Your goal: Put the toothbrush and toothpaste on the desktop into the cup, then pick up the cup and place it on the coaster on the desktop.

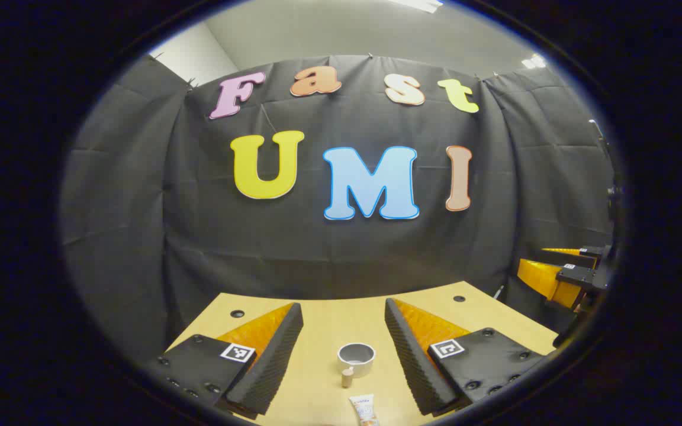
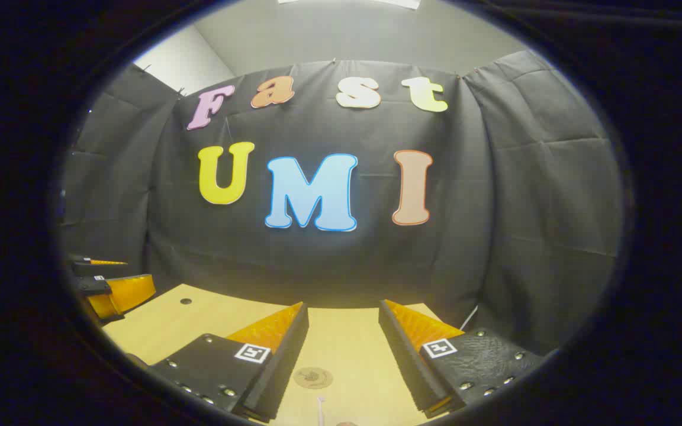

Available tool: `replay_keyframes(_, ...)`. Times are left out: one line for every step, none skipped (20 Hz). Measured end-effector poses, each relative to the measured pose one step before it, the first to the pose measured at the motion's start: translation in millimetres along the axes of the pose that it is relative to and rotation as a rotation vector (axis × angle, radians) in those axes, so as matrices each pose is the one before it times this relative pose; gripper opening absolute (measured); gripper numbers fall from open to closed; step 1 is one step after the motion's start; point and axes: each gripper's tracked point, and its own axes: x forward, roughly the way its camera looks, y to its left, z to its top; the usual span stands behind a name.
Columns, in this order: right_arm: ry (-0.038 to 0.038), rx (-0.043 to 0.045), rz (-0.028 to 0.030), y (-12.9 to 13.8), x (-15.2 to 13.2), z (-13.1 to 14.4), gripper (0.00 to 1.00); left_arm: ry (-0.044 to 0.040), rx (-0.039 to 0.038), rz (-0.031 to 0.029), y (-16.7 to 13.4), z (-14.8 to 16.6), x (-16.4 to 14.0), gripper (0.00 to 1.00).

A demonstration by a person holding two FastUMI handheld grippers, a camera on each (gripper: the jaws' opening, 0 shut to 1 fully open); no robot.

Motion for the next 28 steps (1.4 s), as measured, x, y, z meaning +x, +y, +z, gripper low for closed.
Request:
replay_keyframes(0.01212, 0.00498, 0.00772, 0.98, 3.38, -3.85, 0.78, 0.01508, -0.00321, 0.00099, -1.36, -5.57, 3.43, 0.94)
replay_keyframes(0.01077, 0.00362, 0.00666, 0.24, 1.9, -2.5, 0.78, 0.01399, -0.00182, 0.00018, -0.88, -5.56, 2.55, 0.94)
replay_keyframes(0.01354, 0.00064, 0.00394, 0.29, 1.81, -4.17, 0.78, 0.01025, -0.00034, -0.00114, -1.76, -3.41, 2.06, 0.94)
replay_keyframes(0.01757, 0.00093, 0.00618, 0.34, 1.64, -3.91, 0.78, 0.01067, 0.00168, -0.00022, -1.95, -3.86, 1.7, 0.92)
replay_keyframes(0.01663, 0.00426, 0.00585, -0.47, 1.0, -5.38, 0.78, 0.00813, 0.00155, -0.00168, -1.77, -3.31, 2.25, 0.94)
replay_keyframes(0.01318, 0.00709, 0.00756, 0.85, 0.66, -3.48, 0.78, 0.00604, 0.00011, -0.00148, -2.83, -2.58, 1.46, 0.94)
replay_keyframes(0.01334, 0.00614, 0.00373, 0.08, 1.48, -4.53, 0.78, 0.00688, -0.00131, -0.00224, -2.64, -2.2, 0.94, 0.94)
replay_keyframes(0.01293, 0.00389, 0.00292, -0.18, 1.2, -3.62, 0.78, 0.00599, -0.00039, -0.00025, -2.02, -2.23, 1.24, 0.94)
replay_keyframes(0.01121, 0.00371, 0.00201, -0.33, -0.23, -4.49, 0.78, 0.0059, -0.00035, -0.0009, -1.65, -4.33, 0.88, 0.94)
replay_keyframes(0.00503, 0.00347, 0.00219, 0.06, 0.76, -1.09, 0.78, 0.00396, -0.00001, -0.00098, -1.7, -2.02, 0.87, 0.94)
replay_keyframes(0.00518, 0.00097, 0.00194, -0.82, -0.09, -3.02, 0.78, 0.00389, 0.00066, -0.00037, -2.84, -1.17, -0.07, 0.94)
replay_keyframes(0.00847, -0.00244, 0.00041, -0.42, 1.35, -2.4, 0.78, 0.00885, 0.00072, -0.00057, -1.46, -2.77, 0.99, 0.94)
replay_keyframes(0.01617, -0.0026, 0.00175, 0.89, 1.95, -5.15, 0.78, 0.01345, -0.0011, -0.00199, -0.54, -3.46, 2.67, 0.94)
replay_keyframes(0.02446, 0.00008, 0.00429, 0.47, 2.04, -6.64, 0.78, 0.01801, -0.00399, -0.00513, -2.09, -6.17, 1.73, 0.92)
replay_keyframes(0.02978, 0.00165, 0.00474, 0.71, 2.15, -9.54, 0.78, 0.01757, -0.00354, -0.004, -0.83, -6.6, 2.24, 0.92)
replay_keyframes(0.03619, 0.0009, 0.0044, 0.77, 2.93, -8.71, 0.78, 0.02027, -0.00242, -0.00578, -0.63, -7.83, 3.38, 0.94)
replay_keyframes(0.03727, 0.0025, 0.00286, 0.55, 2.6, -10.27, 0.78, 0.0247, 0.00084, -0.00418, -0.27, -9.21, 4.33, 0.93)
replay_keyframes(0.04627, 0.00212, 0.00316, 1.35, 3.25, -10.93, 0.78, 0.03277, 0.00332, -0.00554, 0.0, -12.94, 5.44, 0.94)
replay_keyframes(0.04939, 0.00048, 0.00567, 2.77, 5.52, -12.79, 0.78, 0.03077, 0.00268, -0.00549, -0.19, -12.78, 5.9, 0.93)
replay_keyframes(0.05049, 0.00026, 0.00626, 1.5, 4.83, -11.02, 0.78, 0.03658, 0.00025, -0.00722, -1.58, -16.28, 5.78, 0.94)
replay_keyframes(0.05853, -0.00153, 0.00885, 2.17, 5.96, -15.29, 0.78, 0.03596, -0.0028, -0.00838, -1.53, -15.49, 6.73, 0.94)
replay_keyframes(0.05198, 0.00271, 0.01189, 2.71, 4.51, -14.49, 0.78, 0.03574, -0.00322, -0.00705, -1.04, -15.55, 7.85, 0.94)
replay_keyframes(0.04928, 0.00781, 0.00819, 0.13, 6.7, -14.05, 0.79, 0.03137, 0.00085, 0.00061, 1.49, -13.81, 7.14, 0.93)
replay_keyframes(0.0439, 0.00918, 0.00173, -0.2, 5.75, -10.89, 0.79, 0.02783, 0.00372, 0.0012, 1.12, -11.22, 8.16, 0.93)
replay_keyframes(0.04131, 0.0122, 0.00298, -0.83, 7.1, -9.32, 0.79, 0.02995, 0.00265, -0.00068, -2.85, -12.51, 5.29, 0.93)
replay_keyframes(0.04889, 0.01114, 0.00033, 0.12, 5.38, -11.02, 0.79, 0.03494, 0.00015, -0.00645, -1.7, -12.24, 7.09, 0.92)
replay_keyframes(0.04655, 0.01, -0.00115, 1.51, 7.02, -15.02, 0.79, 0.04403, -0.00072, -0.00815, -2.21, -15.46, 7.92, 0.93)
replay_keyframes(0.05026, 0.00936, 0.0, 1.17, 5.67, -11.34, 0.79, 0.04735, 0.00194, -0.00464, -1.37, -13.44, 6.03, 0.94)
